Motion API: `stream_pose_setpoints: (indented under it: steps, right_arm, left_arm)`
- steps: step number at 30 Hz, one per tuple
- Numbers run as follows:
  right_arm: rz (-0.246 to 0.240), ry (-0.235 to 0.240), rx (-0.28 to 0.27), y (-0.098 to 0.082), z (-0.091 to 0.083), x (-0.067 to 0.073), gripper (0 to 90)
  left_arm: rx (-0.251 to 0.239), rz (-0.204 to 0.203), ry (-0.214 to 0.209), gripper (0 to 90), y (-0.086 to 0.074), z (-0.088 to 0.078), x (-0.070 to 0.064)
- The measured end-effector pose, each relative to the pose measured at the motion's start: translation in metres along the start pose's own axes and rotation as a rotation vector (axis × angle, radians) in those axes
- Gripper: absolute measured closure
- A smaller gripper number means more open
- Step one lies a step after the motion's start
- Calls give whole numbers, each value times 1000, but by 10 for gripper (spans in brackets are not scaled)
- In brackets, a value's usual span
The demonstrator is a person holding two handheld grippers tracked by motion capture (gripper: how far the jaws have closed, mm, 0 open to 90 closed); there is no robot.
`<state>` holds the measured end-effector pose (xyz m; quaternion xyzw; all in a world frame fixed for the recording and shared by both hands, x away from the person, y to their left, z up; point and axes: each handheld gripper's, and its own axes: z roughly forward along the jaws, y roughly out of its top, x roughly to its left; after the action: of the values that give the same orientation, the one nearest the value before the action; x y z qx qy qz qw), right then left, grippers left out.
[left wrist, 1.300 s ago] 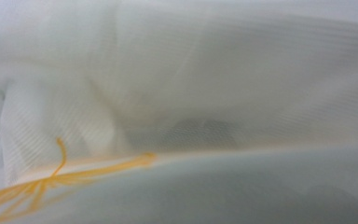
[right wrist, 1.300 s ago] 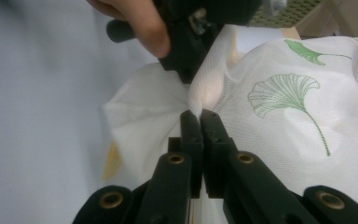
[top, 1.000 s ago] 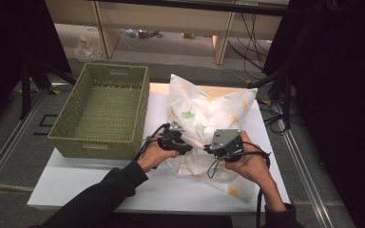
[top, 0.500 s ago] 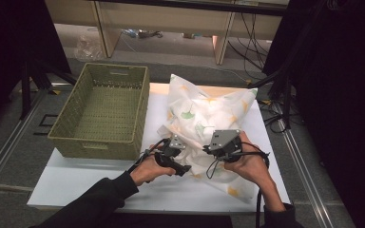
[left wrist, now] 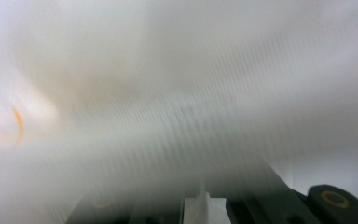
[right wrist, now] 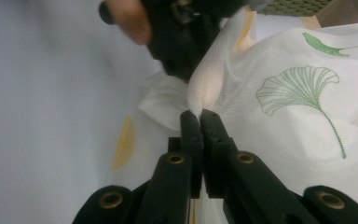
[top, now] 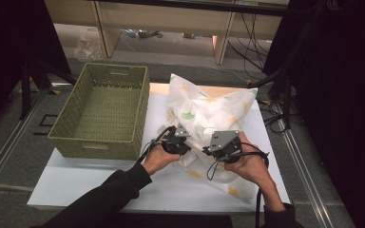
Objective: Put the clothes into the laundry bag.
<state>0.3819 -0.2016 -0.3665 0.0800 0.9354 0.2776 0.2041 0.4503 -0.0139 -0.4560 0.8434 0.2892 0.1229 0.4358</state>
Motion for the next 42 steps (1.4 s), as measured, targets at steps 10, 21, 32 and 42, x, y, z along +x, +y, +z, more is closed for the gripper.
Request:
stream_pose_setpoints:
  steps: [10, 21, 32, 42]
  right_arm:
    - [5, 64, 5, -6, 10, -1, 899]
    - [15, 64, 22, -10, 14, -1, 898]
    - [14, 69, 29, -10, 16, -1, 895]
    - [24, 67, 41, -11, 16, -1, 896]
  left_arm:
    - [17, -85, 26, 843, -4, 28, 20]
    - [46, -39, 102, 333, -19, -6, 11]
    - [74, -125, 134, 335, -31, 2, 27]
    - [-27, -65, -18, 841, -7, 16, 16]
